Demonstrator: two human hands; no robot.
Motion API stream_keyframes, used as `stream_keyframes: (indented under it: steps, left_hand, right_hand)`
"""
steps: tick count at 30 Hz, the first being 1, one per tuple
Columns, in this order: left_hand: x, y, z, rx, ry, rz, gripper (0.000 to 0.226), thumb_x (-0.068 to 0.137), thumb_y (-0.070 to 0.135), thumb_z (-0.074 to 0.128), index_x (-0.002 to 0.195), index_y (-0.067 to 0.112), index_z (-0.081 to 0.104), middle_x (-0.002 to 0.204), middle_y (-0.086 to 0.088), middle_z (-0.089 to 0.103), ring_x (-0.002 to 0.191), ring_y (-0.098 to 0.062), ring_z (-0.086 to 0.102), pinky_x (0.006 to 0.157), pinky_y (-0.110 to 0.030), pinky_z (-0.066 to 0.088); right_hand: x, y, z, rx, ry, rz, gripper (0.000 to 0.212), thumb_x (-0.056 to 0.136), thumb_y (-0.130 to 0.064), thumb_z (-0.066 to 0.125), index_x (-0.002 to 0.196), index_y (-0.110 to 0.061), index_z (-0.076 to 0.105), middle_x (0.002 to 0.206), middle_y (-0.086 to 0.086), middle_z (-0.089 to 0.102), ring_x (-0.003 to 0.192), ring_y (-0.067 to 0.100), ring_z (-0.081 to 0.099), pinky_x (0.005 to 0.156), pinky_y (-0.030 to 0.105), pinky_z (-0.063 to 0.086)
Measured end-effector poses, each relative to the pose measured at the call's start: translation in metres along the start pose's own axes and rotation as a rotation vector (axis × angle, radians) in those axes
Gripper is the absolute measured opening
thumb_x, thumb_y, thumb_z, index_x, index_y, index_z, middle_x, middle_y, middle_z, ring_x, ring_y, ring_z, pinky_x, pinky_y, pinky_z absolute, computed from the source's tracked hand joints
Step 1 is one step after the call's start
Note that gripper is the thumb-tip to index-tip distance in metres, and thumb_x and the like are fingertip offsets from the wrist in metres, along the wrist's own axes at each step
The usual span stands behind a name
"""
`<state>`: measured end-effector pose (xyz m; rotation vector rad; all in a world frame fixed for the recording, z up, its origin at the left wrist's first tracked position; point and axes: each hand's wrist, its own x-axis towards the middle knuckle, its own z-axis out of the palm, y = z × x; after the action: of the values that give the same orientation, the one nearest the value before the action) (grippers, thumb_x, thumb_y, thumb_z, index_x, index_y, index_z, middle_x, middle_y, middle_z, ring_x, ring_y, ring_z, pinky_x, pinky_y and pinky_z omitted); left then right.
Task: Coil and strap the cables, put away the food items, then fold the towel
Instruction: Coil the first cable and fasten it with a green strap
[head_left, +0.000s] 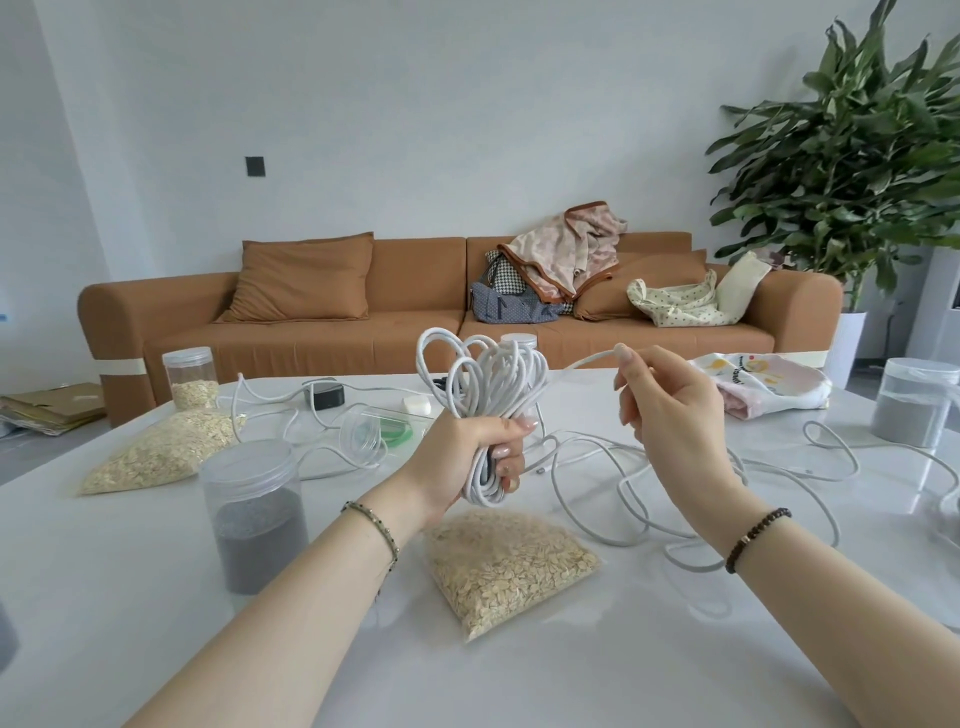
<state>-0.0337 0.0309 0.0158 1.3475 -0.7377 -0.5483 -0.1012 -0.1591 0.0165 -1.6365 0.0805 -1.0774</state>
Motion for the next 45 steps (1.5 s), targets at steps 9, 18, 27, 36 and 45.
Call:
stream_keyframes:
  steps: [9,18,27,36,45]
  left_hand:
    - [0.005,-0.009,-0.010,0.638,0.240,0.052,0.012,0.091,0.014,0.069,0.098,0.004,0.068,0.063,0.002,0.051,0.058,-0.015,0.046,0.056,-0.028,0.044]
    - [0.008,-0.007,-0.014,0.681,0.626,0.217,0.033,0.095,0.017,0.058,0.062,0.015,0.053,0.056,0.000,0.051,0.053,-0.019,0.045,0.051,-0.027,0.037]
    - [0.012,0.002,-0.022,0.124,0.869,0.252,0.020,0.094,0.021,0.063,0.076,0.016,0.060,0.063,-0.004,0.051,0.040,-0.004,0.050,0.041,-0.018,0.041]
    - [0.017,-0.003,-0.019,-0.064,0.591,0.179,0.019,0.091,0.029,0.072,0.086,0.013,0.062,0.049,0.007,0.047,0.046,-0.012,0.052,0.072,-0.041,0.041]
    - [0.009,-0.010,-0.011,0.379,0.312,0.217,0.009,0.093,0.021,0.071,0.085,0.024,0.070,0.056,0.007,0.055,0.056,-0.017,0.052,0.058,-0.030,0.050]
  right_hand:
    - [-0.011,0.001,0.004,-0.314,-0.056,-0.376,0.024,0.098,-0.033,0.061,0.078,-0.022,0.066,0.053,-0.001,0.046,0.048,0.014,0.038,0.047,0.037,0.035]
    - [-0.019,0.013,0.015,-0.510,-0.306,-0.453,0.028,0.103,-0.046,0.044,0.106,-0.029,0.066,0.080,-0.011,0.061,0.071,0.015,0.056,0.061,0.037,0.045]
    - [-0.024,0.008,0.023,-0.387,-0.470,0.034,0.027,0.105,-0.036,0.047,0.100,-0.029,0.072,0.057,-0.007,0.056,0.051,0.004,0.053,0.053,0.017,0.039]
    - [-0.014,0.000,0.018,0.175,-0.347,0.125,0.029,0.105,-0.025,0.050,0.091,-0.009,0.069,0.047,0.002,0.032,0.045,0.018,0.033,0.049,0.028,0.042]
    - [-0.021,-0.017,0.014,0.067,-0.134,-0.180,0.029,0.106,-0.027,0.046,0.088,-0.036,0.066,0.051,-0.001,0.037,0.048,0.012,0.033,0.045,0.023,0.030]
